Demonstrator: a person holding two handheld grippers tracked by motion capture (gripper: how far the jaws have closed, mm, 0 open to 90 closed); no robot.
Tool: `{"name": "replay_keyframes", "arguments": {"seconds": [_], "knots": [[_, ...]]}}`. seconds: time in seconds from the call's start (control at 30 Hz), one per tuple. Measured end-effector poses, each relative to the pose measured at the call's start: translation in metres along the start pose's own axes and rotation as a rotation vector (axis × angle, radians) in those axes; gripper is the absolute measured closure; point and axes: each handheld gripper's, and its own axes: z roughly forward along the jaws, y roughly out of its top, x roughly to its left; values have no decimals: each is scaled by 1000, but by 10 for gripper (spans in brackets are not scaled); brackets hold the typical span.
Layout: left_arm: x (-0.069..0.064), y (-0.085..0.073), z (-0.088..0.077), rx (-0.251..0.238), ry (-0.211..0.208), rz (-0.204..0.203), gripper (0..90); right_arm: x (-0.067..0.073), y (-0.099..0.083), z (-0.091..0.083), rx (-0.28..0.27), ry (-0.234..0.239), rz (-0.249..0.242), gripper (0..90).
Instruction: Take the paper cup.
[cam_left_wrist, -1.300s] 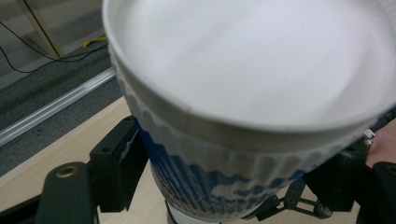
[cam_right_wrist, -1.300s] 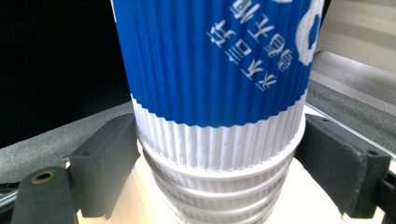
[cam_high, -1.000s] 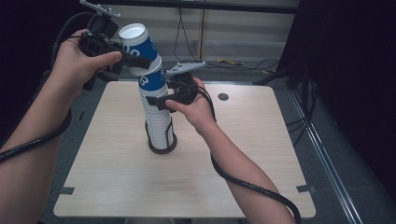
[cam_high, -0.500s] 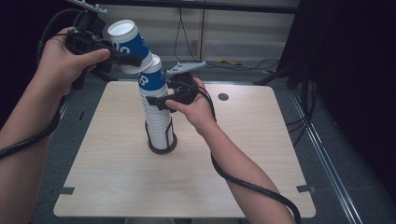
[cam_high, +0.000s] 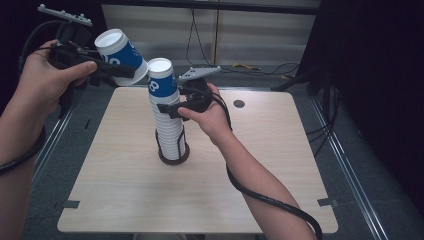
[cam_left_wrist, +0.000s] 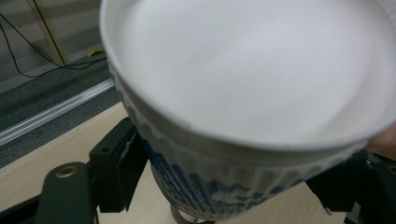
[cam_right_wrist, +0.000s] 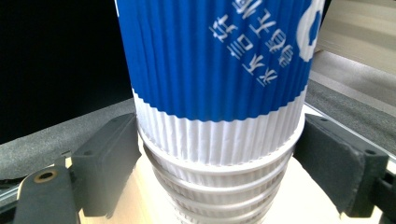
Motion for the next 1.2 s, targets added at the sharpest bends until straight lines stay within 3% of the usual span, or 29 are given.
{"name": "replay_keyframes", "arguments": {"seconds": [0.53,1.03,1.2], "knots": [[11,-31,-5,16,14,-14,229,-2,-2,-1,-5,10,0,147],[18,-63,7,50,26,-30,228,-5,-7,-10,11,9,-23,139],[20,-76,12,59,27,-42,228,-8,-16,-18,18,17,-23,139]]}}
